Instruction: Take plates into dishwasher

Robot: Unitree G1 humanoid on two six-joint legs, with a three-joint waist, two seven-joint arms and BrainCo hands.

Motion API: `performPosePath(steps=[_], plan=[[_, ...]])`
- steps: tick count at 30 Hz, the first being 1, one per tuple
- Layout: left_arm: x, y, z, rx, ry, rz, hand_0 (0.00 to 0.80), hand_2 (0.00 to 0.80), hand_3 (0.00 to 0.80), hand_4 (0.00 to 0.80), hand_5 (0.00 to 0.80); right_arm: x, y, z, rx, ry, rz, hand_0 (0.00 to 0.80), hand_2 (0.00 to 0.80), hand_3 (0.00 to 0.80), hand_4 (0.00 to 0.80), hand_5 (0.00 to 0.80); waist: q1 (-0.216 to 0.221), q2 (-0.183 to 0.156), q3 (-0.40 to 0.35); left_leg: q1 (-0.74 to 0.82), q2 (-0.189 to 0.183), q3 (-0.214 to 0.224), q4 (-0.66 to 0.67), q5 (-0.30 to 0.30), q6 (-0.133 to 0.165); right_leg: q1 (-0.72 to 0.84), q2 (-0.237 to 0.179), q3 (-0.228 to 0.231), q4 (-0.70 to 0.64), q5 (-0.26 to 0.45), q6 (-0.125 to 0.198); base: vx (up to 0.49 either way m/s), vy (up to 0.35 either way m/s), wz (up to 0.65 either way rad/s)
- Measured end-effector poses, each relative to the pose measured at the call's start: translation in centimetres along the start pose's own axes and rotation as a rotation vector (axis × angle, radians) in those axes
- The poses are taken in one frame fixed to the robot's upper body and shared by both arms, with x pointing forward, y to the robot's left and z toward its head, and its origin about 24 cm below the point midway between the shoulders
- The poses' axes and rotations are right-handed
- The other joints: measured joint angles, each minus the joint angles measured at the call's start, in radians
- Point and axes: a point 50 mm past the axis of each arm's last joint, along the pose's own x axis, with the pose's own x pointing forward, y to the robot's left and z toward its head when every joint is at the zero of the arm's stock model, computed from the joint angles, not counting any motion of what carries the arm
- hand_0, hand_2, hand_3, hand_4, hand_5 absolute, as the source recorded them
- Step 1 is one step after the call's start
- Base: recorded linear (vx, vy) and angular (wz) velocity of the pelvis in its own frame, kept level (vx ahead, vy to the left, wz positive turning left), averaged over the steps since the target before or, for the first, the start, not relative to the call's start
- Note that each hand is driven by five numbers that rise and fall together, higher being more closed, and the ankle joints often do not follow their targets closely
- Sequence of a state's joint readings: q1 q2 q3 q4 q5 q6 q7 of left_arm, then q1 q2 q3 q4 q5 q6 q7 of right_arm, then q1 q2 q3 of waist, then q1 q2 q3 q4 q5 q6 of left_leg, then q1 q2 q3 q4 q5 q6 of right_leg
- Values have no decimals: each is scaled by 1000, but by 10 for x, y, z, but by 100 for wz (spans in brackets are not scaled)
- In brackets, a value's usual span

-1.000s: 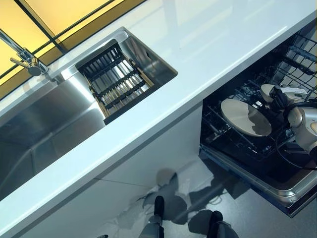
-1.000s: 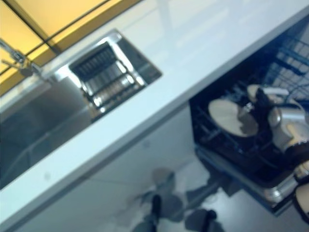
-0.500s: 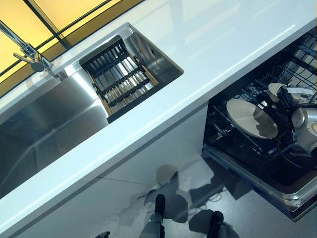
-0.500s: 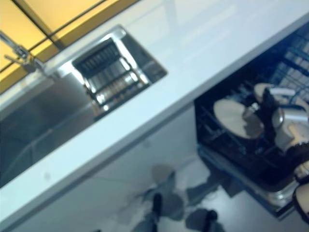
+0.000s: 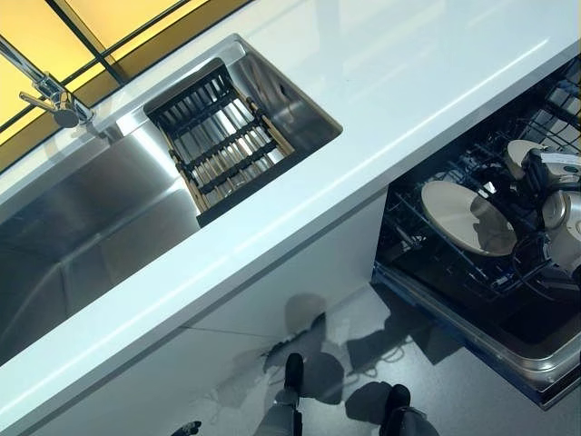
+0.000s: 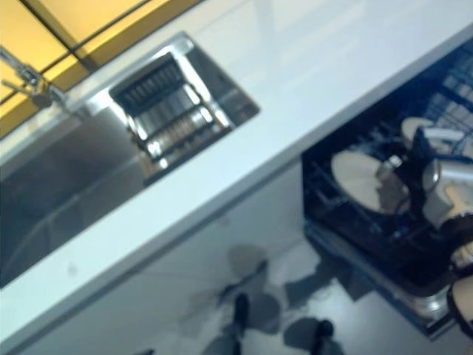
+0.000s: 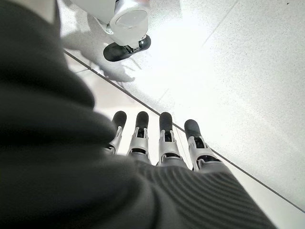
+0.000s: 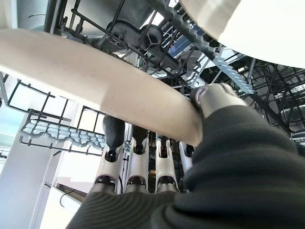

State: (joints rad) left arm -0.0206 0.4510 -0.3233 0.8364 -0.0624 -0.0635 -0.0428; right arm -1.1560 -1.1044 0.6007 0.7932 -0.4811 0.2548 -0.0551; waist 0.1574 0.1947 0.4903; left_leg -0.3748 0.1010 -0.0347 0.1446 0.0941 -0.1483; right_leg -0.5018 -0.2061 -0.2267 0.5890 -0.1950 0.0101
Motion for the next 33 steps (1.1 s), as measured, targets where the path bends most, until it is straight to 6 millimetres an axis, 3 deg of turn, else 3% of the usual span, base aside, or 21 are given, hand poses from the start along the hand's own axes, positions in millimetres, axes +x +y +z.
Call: performPosePath(steps=[20, 26, 33], plan=[[0, 0, 0, -12, -1, 1, 0, 0, 0, 0, 0, 0, -1, 1, 22, -9, -23, 800, 800, 800, 800, 800, -1, -1, 1, -4, 0, -3, 0, 0, 0, 3, 3, -2, -18, 6, 3, 0, 0, 0], [0, 1, -1, -11, 2, 3, 0, 0, 0, 0, 0, 0, -2, 3, 188, 0, -56, 800, 800, 800, 800, 800, 1, -4, 3, -12, 6, -1, 9, -3, -1, 7, 12, -1, -32, 22, 3, -33, 34, -2], [0, 1, 0, -12, -6, 8, 0, 0, 0, 0, 0, 2, -6, 14, 510, -30, -60, 800, 800, 800, 800, 800, -1, -8, 5, -20, 6, 1, 19, -2, 9, 12, 20, 4, -66, 48, 9, 48, 4, -2]])
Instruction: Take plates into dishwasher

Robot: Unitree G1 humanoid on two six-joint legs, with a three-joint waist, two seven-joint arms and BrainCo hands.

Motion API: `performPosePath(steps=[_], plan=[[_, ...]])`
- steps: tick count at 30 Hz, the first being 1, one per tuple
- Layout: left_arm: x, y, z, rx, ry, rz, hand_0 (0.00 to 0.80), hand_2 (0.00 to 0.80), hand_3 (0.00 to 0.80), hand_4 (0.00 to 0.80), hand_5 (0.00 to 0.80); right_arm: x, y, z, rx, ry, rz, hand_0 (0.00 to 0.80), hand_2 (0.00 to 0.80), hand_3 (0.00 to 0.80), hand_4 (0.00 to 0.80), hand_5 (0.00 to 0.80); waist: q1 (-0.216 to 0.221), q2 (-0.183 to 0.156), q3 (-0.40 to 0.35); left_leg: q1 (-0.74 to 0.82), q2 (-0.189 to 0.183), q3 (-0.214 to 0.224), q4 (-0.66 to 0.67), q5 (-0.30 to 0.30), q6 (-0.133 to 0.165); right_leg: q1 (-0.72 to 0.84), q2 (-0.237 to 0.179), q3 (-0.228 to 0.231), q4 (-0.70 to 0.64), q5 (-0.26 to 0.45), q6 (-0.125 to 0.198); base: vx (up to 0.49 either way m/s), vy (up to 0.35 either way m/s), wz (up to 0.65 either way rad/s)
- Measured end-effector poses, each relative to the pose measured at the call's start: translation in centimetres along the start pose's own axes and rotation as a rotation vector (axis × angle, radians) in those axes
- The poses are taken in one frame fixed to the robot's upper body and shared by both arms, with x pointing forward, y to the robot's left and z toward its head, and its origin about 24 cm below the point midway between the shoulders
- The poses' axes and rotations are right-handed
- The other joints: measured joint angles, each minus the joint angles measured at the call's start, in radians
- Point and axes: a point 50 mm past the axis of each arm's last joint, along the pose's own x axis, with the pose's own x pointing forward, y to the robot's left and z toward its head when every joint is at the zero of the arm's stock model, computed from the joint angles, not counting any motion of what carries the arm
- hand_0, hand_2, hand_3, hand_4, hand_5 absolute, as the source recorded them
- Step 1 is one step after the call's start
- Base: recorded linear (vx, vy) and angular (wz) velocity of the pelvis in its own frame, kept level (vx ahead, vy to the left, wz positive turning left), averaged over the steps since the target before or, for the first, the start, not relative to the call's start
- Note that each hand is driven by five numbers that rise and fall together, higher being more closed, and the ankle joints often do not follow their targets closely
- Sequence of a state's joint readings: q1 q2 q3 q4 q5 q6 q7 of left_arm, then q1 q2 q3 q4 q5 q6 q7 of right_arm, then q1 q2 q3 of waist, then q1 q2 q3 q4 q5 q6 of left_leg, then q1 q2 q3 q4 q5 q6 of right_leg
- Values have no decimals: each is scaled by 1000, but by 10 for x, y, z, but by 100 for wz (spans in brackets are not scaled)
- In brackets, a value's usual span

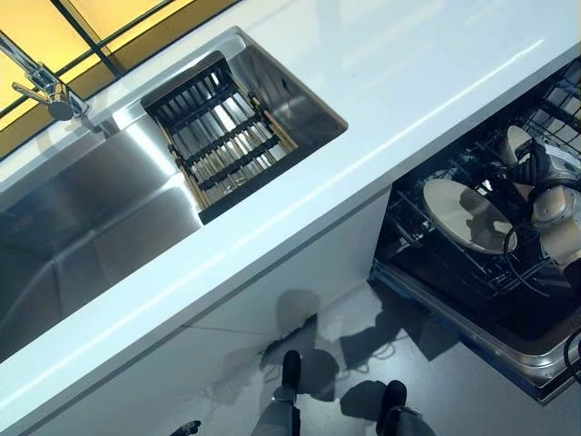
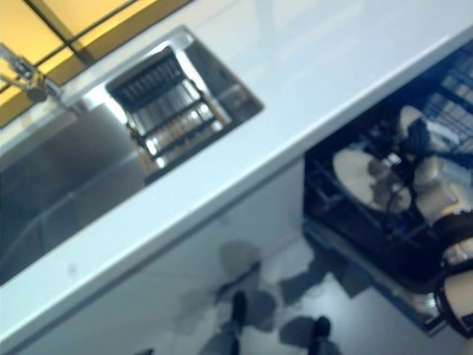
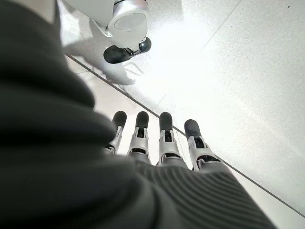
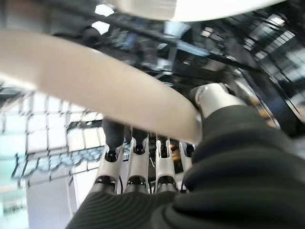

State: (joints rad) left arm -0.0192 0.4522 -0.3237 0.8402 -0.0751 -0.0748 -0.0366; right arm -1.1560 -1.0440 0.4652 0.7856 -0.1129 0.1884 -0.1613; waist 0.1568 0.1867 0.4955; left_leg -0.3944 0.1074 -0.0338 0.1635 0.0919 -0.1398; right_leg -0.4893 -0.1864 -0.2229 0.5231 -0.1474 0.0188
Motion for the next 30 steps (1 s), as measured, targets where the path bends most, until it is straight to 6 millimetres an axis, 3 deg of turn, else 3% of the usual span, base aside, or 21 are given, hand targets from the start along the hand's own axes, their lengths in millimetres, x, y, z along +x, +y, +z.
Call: performPosePath(steps=[10, 25, 30], plan=[[0, 0, -2, -7, 2, 7, 0, 0, 0, 0, 0, 0, 1, 7, 163, -57, 59, 800, 800, 800, 800, 800, 0, -2, 1, 1, 3, 0, -4, 3, 4, 6, 4, -2, -9, 10, 1, 0, 0, 0], [-1, 2, -2, -6, 2, 14, 0, 0, 0, 0, 0, 0, 2, 8, 165, -75, 134, 800, 800, 800, 800, 800, 0, -45, 11, 3, 11, 1, -6, 4, 5, 30, 18, -6, -61, 40, 5, 0, 0, 0], [-1, 3, -2, -5, 3, 16, 0, 0, 0, 0, 0, 0, -10, 4, 113, -80, 111, 800, 800, 800, 800, 800, 0, -51, 13, 3, 11, 0, -8, 4, 5, 37, 20, -9, -76, 47, 8, 0, 0, 0]])
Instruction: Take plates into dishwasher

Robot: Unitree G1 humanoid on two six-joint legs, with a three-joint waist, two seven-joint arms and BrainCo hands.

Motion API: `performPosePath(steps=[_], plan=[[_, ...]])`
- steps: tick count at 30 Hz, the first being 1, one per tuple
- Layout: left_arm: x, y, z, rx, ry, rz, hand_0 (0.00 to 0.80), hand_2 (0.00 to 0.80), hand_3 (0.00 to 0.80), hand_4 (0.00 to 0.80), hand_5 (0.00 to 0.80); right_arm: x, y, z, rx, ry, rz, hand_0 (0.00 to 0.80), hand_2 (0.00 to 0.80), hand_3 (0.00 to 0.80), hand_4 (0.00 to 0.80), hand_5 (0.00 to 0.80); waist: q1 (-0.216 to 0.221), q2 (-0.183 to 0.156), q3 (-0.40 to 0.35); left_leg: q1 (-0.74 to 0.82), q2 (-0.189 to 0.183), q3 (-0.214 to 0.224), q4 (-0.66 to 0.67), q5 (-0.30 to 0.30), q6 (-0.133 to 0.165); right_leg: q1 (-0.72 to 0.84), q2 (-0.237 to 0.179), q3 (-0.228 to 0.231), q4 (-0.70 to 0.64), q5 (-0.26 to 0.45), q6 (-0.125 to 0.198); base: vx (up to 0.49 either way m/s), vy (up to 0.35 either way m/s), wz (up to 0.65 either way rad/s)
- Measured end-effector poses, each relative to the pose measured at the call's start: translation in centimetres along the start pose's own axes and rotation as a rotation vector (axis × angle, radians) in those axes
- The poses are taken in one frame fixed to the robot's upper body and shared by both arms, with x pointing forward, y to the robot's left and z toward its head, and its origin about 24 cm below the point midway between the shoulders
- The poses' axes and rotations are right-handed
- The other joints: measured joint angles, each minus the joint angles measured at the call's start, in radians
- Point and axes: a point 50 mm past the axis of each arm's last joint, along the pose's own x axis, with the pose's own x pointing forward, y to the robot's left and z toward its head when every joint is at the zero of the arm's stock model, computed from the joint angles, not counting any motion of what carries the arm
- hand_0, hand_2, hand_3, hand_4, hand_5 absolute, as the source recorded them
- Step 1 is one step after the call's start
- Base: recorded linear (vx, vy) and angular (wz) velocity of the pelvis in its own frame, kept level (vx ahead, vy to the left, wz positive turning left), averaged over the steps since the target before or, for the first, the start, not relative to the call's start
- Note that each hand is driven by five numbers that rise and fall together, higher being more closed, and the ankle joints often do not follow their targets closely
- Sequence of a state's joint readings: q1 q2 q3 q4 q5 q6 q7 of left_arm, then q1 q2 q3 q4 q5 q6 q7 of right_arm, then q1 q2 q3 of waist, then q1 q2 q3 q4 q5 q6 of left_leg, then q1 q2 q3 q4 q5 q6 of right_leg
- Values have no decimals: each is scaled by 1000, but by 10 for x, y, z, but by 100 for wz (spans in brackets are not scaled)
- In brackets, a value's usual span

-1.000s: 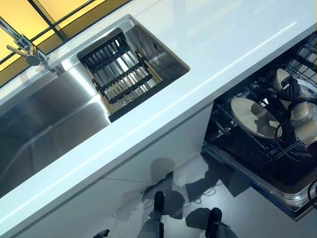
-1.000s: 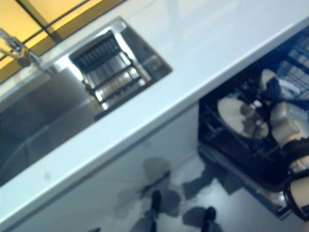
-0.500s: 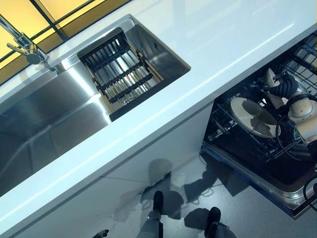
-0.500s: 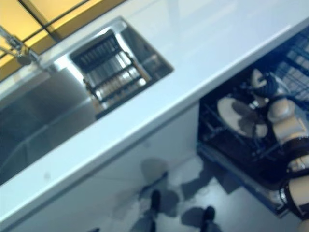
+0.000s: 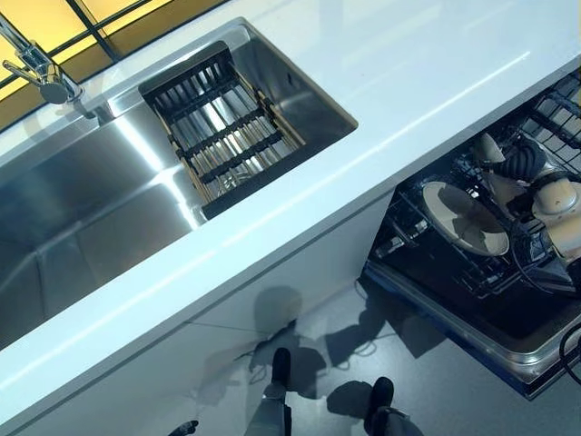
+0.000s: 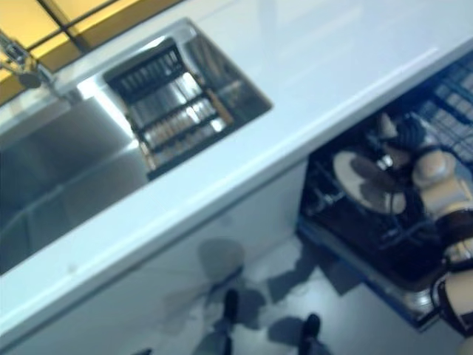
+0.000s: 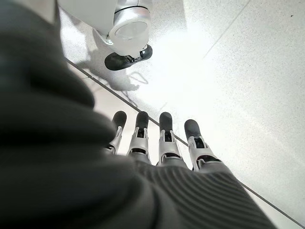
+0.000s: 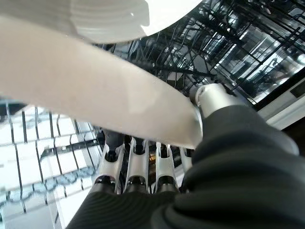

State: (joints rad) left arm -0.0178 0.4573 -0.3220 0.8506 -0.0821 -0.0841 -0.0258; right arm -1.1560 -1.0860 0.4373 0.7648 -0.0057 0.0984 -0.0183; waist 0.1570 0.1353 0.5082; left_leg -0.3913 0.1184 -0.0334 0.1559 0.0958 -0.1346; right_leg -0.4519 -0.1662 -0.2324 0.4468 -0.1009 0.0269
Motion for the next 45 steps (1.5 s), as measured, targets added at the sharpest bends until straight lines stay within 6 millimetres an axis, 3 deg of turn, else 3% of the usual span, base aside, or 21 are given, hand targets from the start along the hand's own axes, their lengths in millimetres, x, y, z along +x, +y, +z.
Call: performPosePath(steps=[7, 14, 33, 45], plan=[[-1, 9, -3, 3, 11, 21, 0, 0, 0, 0, 0, -2, -8, -2, -150, 3, 3, 800, 800, 800, 800, 800, 0, -21, 1, 5, 7, -4, 1, 1, 1, 18, 9, -5, -24, 11, -1, -4, -10, 0], [-3, 18, -4, 6, 15, 45, 0, 0, 0, 0, 0, -3, -1, -7, -360, 28, 82, 800, 800, 800, 800, 800, 3, -25, 1, 6, 3, -2, -5, 5, 6, 21, 7, -4, -35, 19, 2, 0, 0, 0], [-3, 20, 0, 11, -2, 47, 0, 0, 0, 0, 0, -1, 12, 0, -430, 16, 133, 800, 800, 800, 800, 800, 26, -24, 0, -8, 0, 0, -24, 6, 8, 4, 5, -7, -49, 22, 6, 0, 0, 0], [-3, 20, 0, 11, 2, 47, 0, 0, 0, 0, 0, 0, 9, 12, -422, -32, 92, 800, 800, 800, 800, 800, 24, -25, 0, -6, 0, 0, -24, 6, 8, 7, 5, -7, -51, 23, 7, -6, 4, 0]])
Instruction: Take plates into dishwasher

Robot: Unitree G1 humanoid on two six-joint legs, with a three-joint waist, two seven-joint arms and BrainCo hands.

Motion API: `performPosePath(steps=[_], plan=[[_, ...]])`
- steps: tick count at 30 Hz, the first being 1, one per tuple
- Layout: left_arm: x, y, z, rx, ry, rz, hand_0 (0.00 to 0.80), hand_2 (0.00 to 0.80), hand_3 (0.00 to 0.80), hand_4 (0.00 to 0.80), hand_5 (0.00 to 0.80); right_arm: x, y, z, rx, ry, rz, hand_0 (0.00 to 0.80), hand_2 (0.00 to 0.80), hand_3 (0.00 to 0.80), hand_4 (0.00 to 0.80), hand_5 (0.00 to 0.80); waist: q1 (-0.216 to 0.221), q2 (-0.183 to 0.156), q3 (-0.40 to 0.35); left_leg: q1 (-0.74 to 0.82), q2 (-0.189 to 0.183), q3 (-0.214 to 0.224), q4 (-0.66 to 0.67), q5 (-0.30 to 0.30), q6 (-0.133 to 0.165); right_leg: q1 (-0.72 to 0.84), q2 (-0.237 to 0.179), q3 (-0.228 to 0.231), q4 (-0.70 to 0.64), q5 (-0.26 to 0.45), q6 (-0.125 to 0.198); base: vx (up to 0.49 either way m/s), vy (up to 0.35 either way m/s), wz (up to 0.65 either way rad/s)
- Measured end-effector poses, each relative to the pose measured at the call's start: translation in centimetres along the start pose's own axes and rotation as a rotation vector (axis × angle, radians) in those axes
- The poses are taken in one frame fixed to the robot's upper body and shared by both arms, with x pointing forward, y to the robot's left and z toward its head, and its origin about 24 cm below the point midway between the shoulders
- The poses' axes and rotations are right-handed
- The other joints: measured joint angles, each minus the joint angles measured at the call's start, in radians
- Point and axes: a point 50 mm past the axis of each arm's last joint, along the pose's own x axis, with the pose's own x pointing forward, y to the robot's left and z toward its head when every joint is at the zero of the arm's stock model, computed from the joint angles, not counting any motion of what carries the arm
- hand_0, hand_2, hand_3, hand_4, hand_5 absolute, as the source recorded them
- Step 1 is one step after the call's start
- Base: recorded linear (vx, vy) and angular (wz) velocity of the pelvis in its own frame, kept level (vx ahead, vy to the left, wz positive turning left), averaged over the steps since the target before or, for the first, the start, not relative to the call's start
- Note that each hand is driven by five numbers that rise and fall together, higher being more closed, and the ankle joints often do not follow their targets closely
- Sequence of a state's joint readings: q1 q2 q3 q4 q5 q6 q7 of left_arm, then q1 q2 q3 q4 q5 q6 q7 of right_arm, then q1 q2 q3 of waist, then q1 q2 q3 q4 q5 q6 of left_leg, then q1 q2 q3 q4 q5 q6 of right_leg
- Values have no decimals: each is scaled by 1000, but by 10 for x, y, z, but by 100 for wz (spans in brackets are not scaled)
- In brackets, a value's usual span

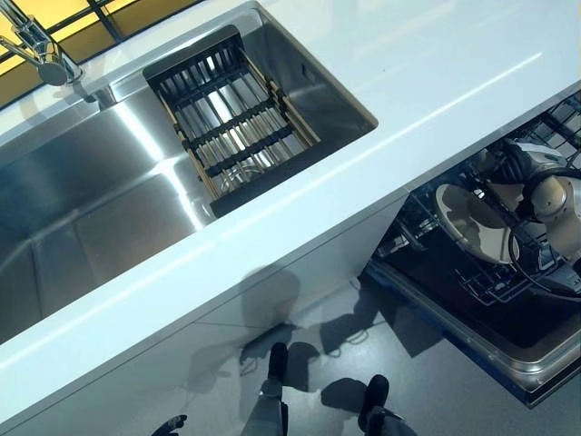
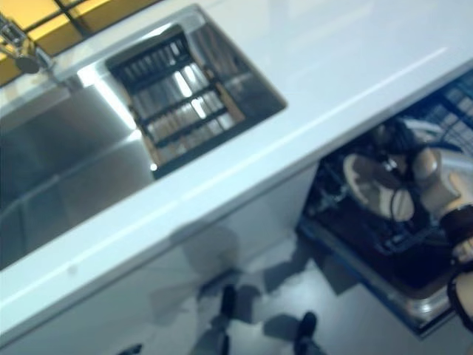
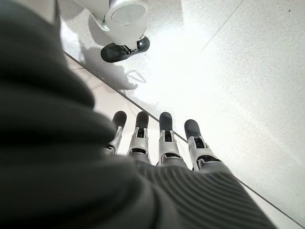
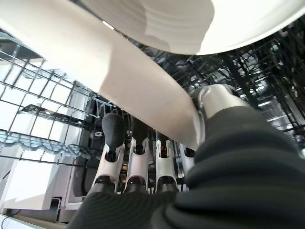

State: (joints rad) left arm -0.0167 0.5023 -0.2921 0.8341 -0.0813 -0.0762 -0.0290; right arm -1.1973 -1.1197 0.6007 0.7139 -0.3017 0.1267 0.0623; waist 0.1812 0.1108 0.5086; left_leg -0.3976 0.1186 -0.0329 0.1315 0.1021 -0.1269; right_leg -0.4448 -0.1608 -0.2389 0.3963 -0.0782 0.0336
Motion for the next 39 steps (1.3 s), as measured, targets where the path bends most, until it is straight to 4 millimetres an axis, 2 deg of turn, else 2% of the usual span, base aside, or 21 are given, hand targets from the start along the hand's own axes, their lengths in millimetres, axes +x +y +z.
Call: performPosePath(steps=[20, 39], plan=[[0, 2, 1, 4, -1, 5, 0, 0, 0, 0, 0, 0, 2, 1, -1, -11, 34, 800, 800, 800, 800, 800, 1, -2, 0, 15, -2, -5, 0, 7, 9, 44, 3, -11, -50, 32, 8, -3, 7, 1], [1, 4, 5, 6, -19, 16, 0, 0, 0, 0, 0, 1, 10, 3, 5, 2, 72, 800, 800, 800, 800, 800, 0, -1, 0, -21, -15, -4, -35, 25, 11, -10, -12, -13, -47, 29, 12, 5, 0, 1]])
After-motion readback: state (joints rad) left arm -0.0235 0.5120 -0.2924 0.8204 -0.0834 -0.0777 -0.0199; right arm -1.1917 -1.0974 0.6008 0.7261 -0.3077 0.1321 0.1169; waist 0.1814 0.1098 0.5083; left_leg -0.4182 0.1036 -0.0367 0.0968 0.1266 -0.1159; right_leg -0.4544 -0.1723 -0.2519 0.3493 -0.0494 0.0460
